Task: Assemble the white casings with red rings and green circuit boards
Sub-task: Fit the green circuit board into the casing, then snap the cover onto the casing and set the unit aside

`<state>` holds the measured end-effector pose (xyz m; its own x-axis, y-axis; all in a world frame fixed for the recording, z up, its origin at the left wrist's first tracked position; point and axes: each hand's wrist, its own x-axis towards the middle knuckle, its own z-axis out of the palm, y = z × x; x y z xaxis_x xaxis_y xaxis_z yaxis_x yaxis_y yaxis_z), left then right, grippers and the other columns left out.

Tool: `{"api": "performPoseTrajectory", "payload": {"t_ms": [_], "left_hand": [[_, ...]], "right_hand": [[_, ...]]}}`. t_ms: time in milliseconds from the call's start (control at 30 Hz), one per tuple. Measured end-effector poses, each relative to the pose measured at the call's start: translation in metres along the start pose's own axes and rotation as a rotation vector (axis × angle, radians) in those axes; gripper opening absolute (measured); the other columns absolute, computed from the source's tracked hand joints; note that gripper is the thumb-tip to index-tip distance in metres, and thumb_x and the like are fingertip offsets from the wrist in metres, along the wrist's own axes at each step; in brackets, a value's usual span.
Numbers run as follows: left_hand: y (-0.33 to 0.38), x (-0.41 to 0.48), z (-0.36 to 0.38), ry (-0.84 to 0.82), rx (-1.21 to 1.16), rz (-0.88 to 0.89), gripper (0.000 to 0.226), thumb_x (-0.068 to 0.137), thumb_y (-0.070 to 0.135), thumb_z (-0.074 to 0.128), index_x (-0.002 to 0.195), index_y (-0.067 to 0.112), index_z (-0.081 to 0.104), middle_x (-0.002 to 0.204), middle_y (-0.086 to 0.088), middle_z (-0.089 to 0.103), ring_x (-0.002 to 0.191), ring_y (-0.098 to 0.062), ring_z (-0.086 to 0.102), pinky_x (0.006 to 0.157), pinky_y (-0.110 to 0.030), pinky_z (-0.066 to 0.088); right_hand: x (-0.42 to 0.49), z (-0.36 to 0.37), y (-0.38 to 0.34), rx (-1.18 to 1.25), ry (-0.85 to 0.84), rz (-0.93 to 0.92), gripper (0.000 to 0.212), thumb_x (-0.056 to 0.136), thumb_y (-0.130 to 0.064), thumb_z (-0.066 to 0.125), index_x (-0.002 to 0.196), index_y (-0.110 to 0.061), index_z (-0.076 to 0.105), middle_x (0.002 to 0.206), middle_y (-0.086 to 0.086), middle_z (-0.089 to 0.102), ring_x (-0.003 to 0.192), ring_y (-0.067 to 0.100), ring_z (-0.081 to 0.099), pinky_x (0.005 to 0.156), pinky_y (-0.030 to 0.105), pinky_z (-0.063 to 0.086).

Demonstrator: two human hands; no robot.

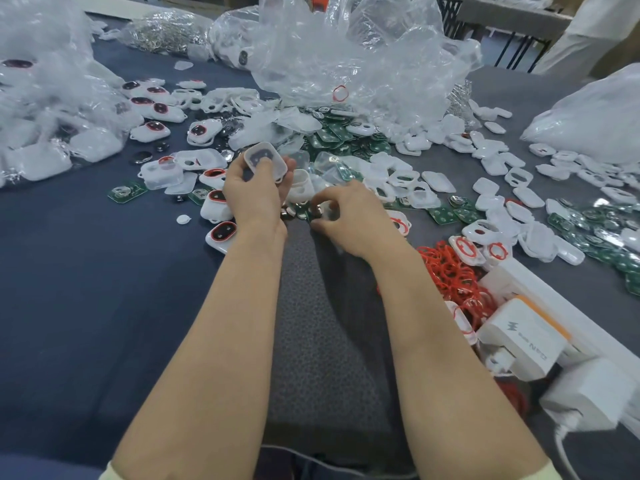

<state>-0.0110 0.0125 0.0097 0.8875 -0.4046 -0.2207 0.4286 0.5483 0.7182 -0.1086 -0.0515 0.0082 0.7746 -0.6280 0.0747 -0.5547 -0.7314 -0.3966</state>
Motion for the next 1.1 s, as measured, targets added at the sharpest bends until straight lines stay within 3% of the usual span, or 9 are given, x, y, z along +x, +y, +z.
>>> {"api": "performPoseTrajectory", "payload": {"t_ms": [100, 233, 333, 500, 667, 800, 933, 1033, 1100], "left_hand": [[0.000, 0.000, 0.000, -0.013, -0.001, -0.014, 0.010, 0.098, 0.005, 0.047, 0.107, 0.008, 0.051, 0.093, -0.009, 0.061, 0.067, -0.016, 0.067, 0.063, -0.022, 0.058], [-0.002, 0.001, 0.000, -0.034, 0.088, -0.006, 0.010, 0.098, 0.002, 0.046, 0.105, 0.008, 0.051, 0.108, -0.019, 0.062, 0.066, -0.016, 0.068, 0.057, -0.021, 0.056], [-0.004, 0.000, 0.002, -0.074, 0.189, 0.067, 0.012, 0.098, 0.003, 0.047, 0.097, 0.014, 0.052, 0.086, -0.007, 0.066, 0.066, -0.015, 0.070, 0.060, -0.023, 0.057], [-0.007, -0.001, 0.003, -0.154, 0.261, 0.098, 0.011, 0.099, 0.004, 0.046, 0.100, 0.015, 0.049, 0.088, -0.009, 0.066, 0.066, -0.015, 0.070, 0.063, -0.024, 0.057], [-0.005, -0.006, 0.005, -0.266, 0.213, 0.020, 0.012, 0.101, 0.006, 0.044, 0.110, 0.012, 0.048, 0.088, -0.010, 0.069, 0.070, -0.013, 0.071, 0.068, -0.023, 0.058], [-0.006, -0.009, 0.006, -0.342, 0.267, -0.018, 0.017, 0.102, 0.011, 0.043, 0.116, 0.008, 0.051, 0.092, -0.007, 0.069, 0.078, -0.010, 0.069, 0.074, -0.022, 0.055], [-0.007, -0.009, 0.006, -0.400, 0.358, -0.031, 0.013, 0.100, 0.014, 0.047, 0.105, 0.011, 0.060, 0.107, -0.013, 0.068, 0.095, -0.017, 0.064, 0.080, -0.024, 0.053], [-0.008, -0.010, 0.007, -0.451, 0.394, -0.057, 0.011, 0.098, 0.013, 0.053, 0.104, 0.009, 0.061, 0.096, -0.009, 0.065, 0.086, -0.017, 0.059, 0.079, -0.025, 0.051], [-0.009, -0.011, 0.006, -0.527, 0.456, -0.094, 0.011, 0.097, 0.013, 0.054, 0.101, 0.010, 0.063, 0.090, -0.004, 0.064, 0.082, -0.014, 0.059, 0.081, -0.026, 0.052]], "right_hand": [[0.001, 0.002, -0.001, -0.018, -0.003, 0.015, 0.043, 0.085, -0.033, 0.069, 0.125, -0.025, 0.060, 0.121, 0.015, 0.048, 0.114, 0.031, 0.052, 0.103, 0.039, 0.039], [0.000, 0.003, 0.000, 0.016, 0.040, 0.028, 0.037, 0.084, -0.029, 0.071, 0.116, -0.017, 0.060, 0.120, 0.014, 0.048, 0.111, 0.031, 0.051, 0.100, 0.035, 0.038], [-0.001, 0.002, 0.001, 0.103, 0.089, 0.047, 0.036, 0.081, -0.025, 0.073, 0.111, -0.013, 0.056, 0.118, 0.012, 0.045, 0.108, 0.028, 0.050, 0.096, 0.033, 0.039], [0.001, -0.001, 0.007, 0.257, 0.168, 0.062, 0.025, 0.082, -0.021, 0.071, 0.098, -0.014, 0.054, 0.102, 0.003, 0.047, 0.092, 0.018, 0.046, 0.074, 0.020, 0.030], [-0.002, -0.016, 0.014, 0.692, 0.456, 0.170, 0.015, 0.088, -0.023, 0.066, 0.089, -0.015, 0.053, 0.076, -0.006, 0.057, 0.068, 0.007, 0.053, 0.063, 0.014, 0.041], [-0.005, -0.022, 0.014, 1.222, 0.396, 0.269, 0.008, 0.096, -0.014, 0.055, 0.089, -0.016, 0.053, 0.077, 0.003, 0.057, 0.056, 0.010, 0.064, 0.056, 0.024, 0.055], [-0.004, -0.020, 0.019, 1.110, 0.353, 0.252, 0.009, 0.095, -0.011, 0.056, 0.104, -0.013, 0.054, 0.077, 0.003, 0.057, 0.046, 0.005, 0.059, 0.048, 0.016, 0.048], [-0.002, -0.017, 0.022, 0.934, 0.380, 0.237, 0.022, 0.089, -0.017, 0.066, 0.106, -0.014, 0.052, 0.076, 0.000, 0.062, 0.044, -0.001, 0.054, 0.045, 0.015, 0.042], [-0.001, -0.016, 0.022, 0.918, 0.376, 0.205, 0.014, 0.088, -0.015, 0.068, 0.095, -0.015, 0.056, 0.072, -0.001, 0.063, 0.045, -0.001, 0.052, 0.046, 0.014, 0.040]]}}
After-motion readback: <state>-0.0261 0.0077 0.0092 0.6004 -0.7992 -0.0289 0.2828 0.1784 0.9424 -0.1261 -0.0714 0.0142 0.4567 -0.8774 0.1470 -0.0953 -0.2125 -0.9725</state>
